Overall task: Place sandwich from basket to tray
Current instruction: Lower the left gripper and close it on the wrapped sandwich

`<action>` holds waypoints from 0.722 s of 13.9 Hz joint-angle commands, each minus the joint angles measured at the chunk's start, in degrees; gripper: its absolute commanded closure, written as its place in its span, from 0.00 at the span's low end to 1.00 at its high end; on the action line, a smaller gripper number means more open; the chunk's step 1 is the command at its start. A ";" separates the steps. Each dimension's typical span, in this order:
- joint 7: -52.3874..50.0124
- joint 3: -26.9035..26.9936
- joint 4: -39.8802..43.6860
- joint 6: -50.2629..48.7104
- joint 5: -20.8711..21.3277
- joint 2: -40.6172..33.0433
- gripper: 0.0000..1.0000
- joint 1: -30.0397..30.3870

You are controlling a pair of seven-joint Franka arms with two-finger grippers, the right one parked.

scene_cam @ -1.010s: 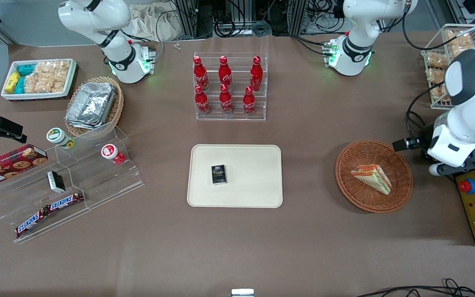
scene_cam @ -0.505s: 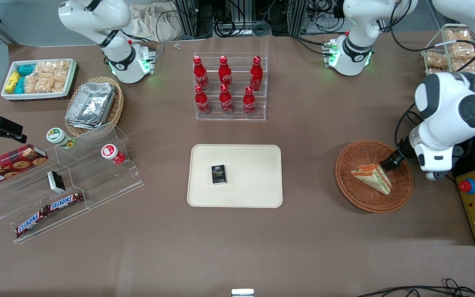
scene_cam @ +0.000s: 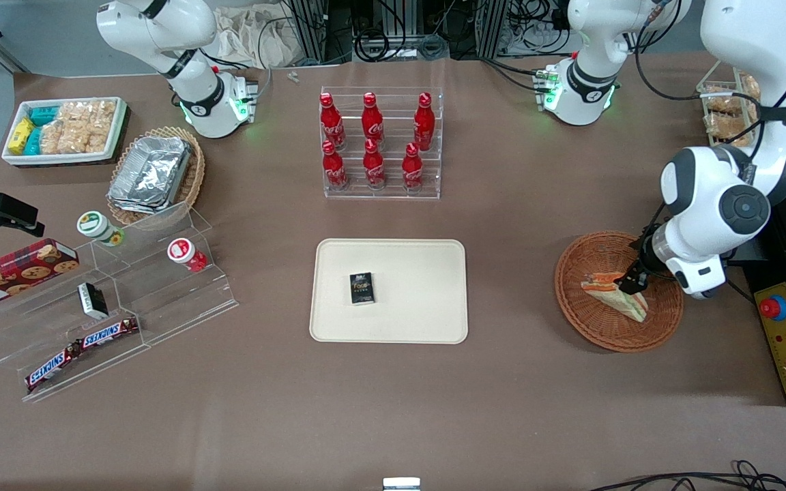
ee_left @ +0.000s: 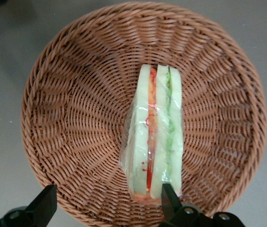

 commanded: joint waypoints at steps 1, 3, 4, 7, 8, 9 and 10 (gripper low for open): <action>-3.92 0.22 -0.46 2.40 0.61 1.34 0.00 -0.03; -4.37 0.22 -0.11 2.67 0.61 1.53 0.00 -0.03; -4.46 0.13 0.50 2.15 0.61 1.18 0.00 -0.03; -4.63 -0.04 5.40 -4.51 0.44 0.38 0.00 -0.12; -4.72 -0.13 7.60 -6.71 0.44 0.82 0.00 -0.29; -4.72 -0.13 8.58 -7.17 0.44 1.17 0.00 -0.38; -4.72 -0.13 8.42 -6.83 0.52 1.52 0.00 -0.38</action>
